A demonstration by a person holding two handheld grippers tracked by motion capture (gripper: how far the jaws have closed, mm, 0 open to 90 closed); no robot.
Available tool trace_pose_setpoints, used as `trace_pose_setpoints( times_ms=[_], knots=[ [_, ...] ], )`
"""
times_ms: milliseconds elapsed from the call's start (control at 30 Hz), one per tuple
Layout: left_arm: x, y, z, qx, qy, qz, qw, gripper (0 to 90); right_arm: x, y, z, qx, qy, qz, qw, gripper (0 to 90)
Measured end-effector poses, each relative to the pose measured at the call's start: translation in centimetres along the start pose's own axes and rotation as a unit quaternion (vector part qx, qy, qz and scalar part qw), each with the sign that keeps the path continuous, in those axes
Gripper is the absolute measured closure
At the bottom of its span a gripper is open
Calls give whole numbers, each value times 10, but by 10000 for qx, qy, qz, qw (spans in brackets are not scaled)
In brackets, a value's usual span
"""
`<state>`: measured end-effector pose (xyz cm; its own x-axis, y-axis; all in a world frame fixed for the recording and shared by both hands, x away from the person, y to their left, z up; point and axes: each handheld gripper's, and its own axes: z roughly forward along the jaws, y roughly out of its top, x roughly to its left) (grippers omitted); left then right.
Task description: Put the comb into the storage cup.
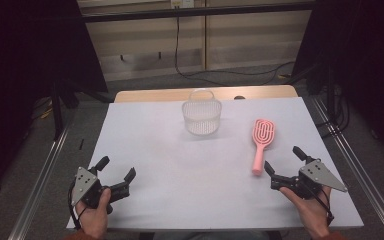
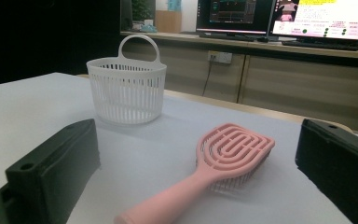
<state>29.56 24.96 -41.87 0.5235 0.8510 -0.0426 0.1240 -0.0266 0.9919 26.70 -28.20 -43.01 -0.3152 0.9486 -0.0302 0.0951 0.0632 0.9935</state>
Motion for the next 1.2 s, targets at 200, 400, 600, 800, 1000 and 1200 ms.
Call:
trace_pose_setpoints(
  times_ms=[200, 400, 600, 800, 1000, 1200],
  knots=[
    [1, 0, -1, 13, 39, 29, 10000, 24, 4, 6, 14, -34, 102, -22, 9999, 0],
    [2, 0, -1, -10, 81, 29, 10000, 24, 9, 12, 26, 49, 273, -147, 9995, 7],
    [1, 0, 0, 25, 57, 62, 10000, 24, 9, 17, 39, 39, 313, -96, 9995, 7],
    [1, -1, 2, 55, 72, 65, 9999, 24, 9, 30, 53, -108, 296, -32, 9995, 5],
    [1, -1, 2, 69, 44, 50, 10000, 24, 10, 35, 67, -129, 331, -107, 9993, 29],
    [1, -2, 4, 107, 16, -10, 9999, 24, 9, 36, 80, -128, 308, -231, 9992, 43]
  ],
)
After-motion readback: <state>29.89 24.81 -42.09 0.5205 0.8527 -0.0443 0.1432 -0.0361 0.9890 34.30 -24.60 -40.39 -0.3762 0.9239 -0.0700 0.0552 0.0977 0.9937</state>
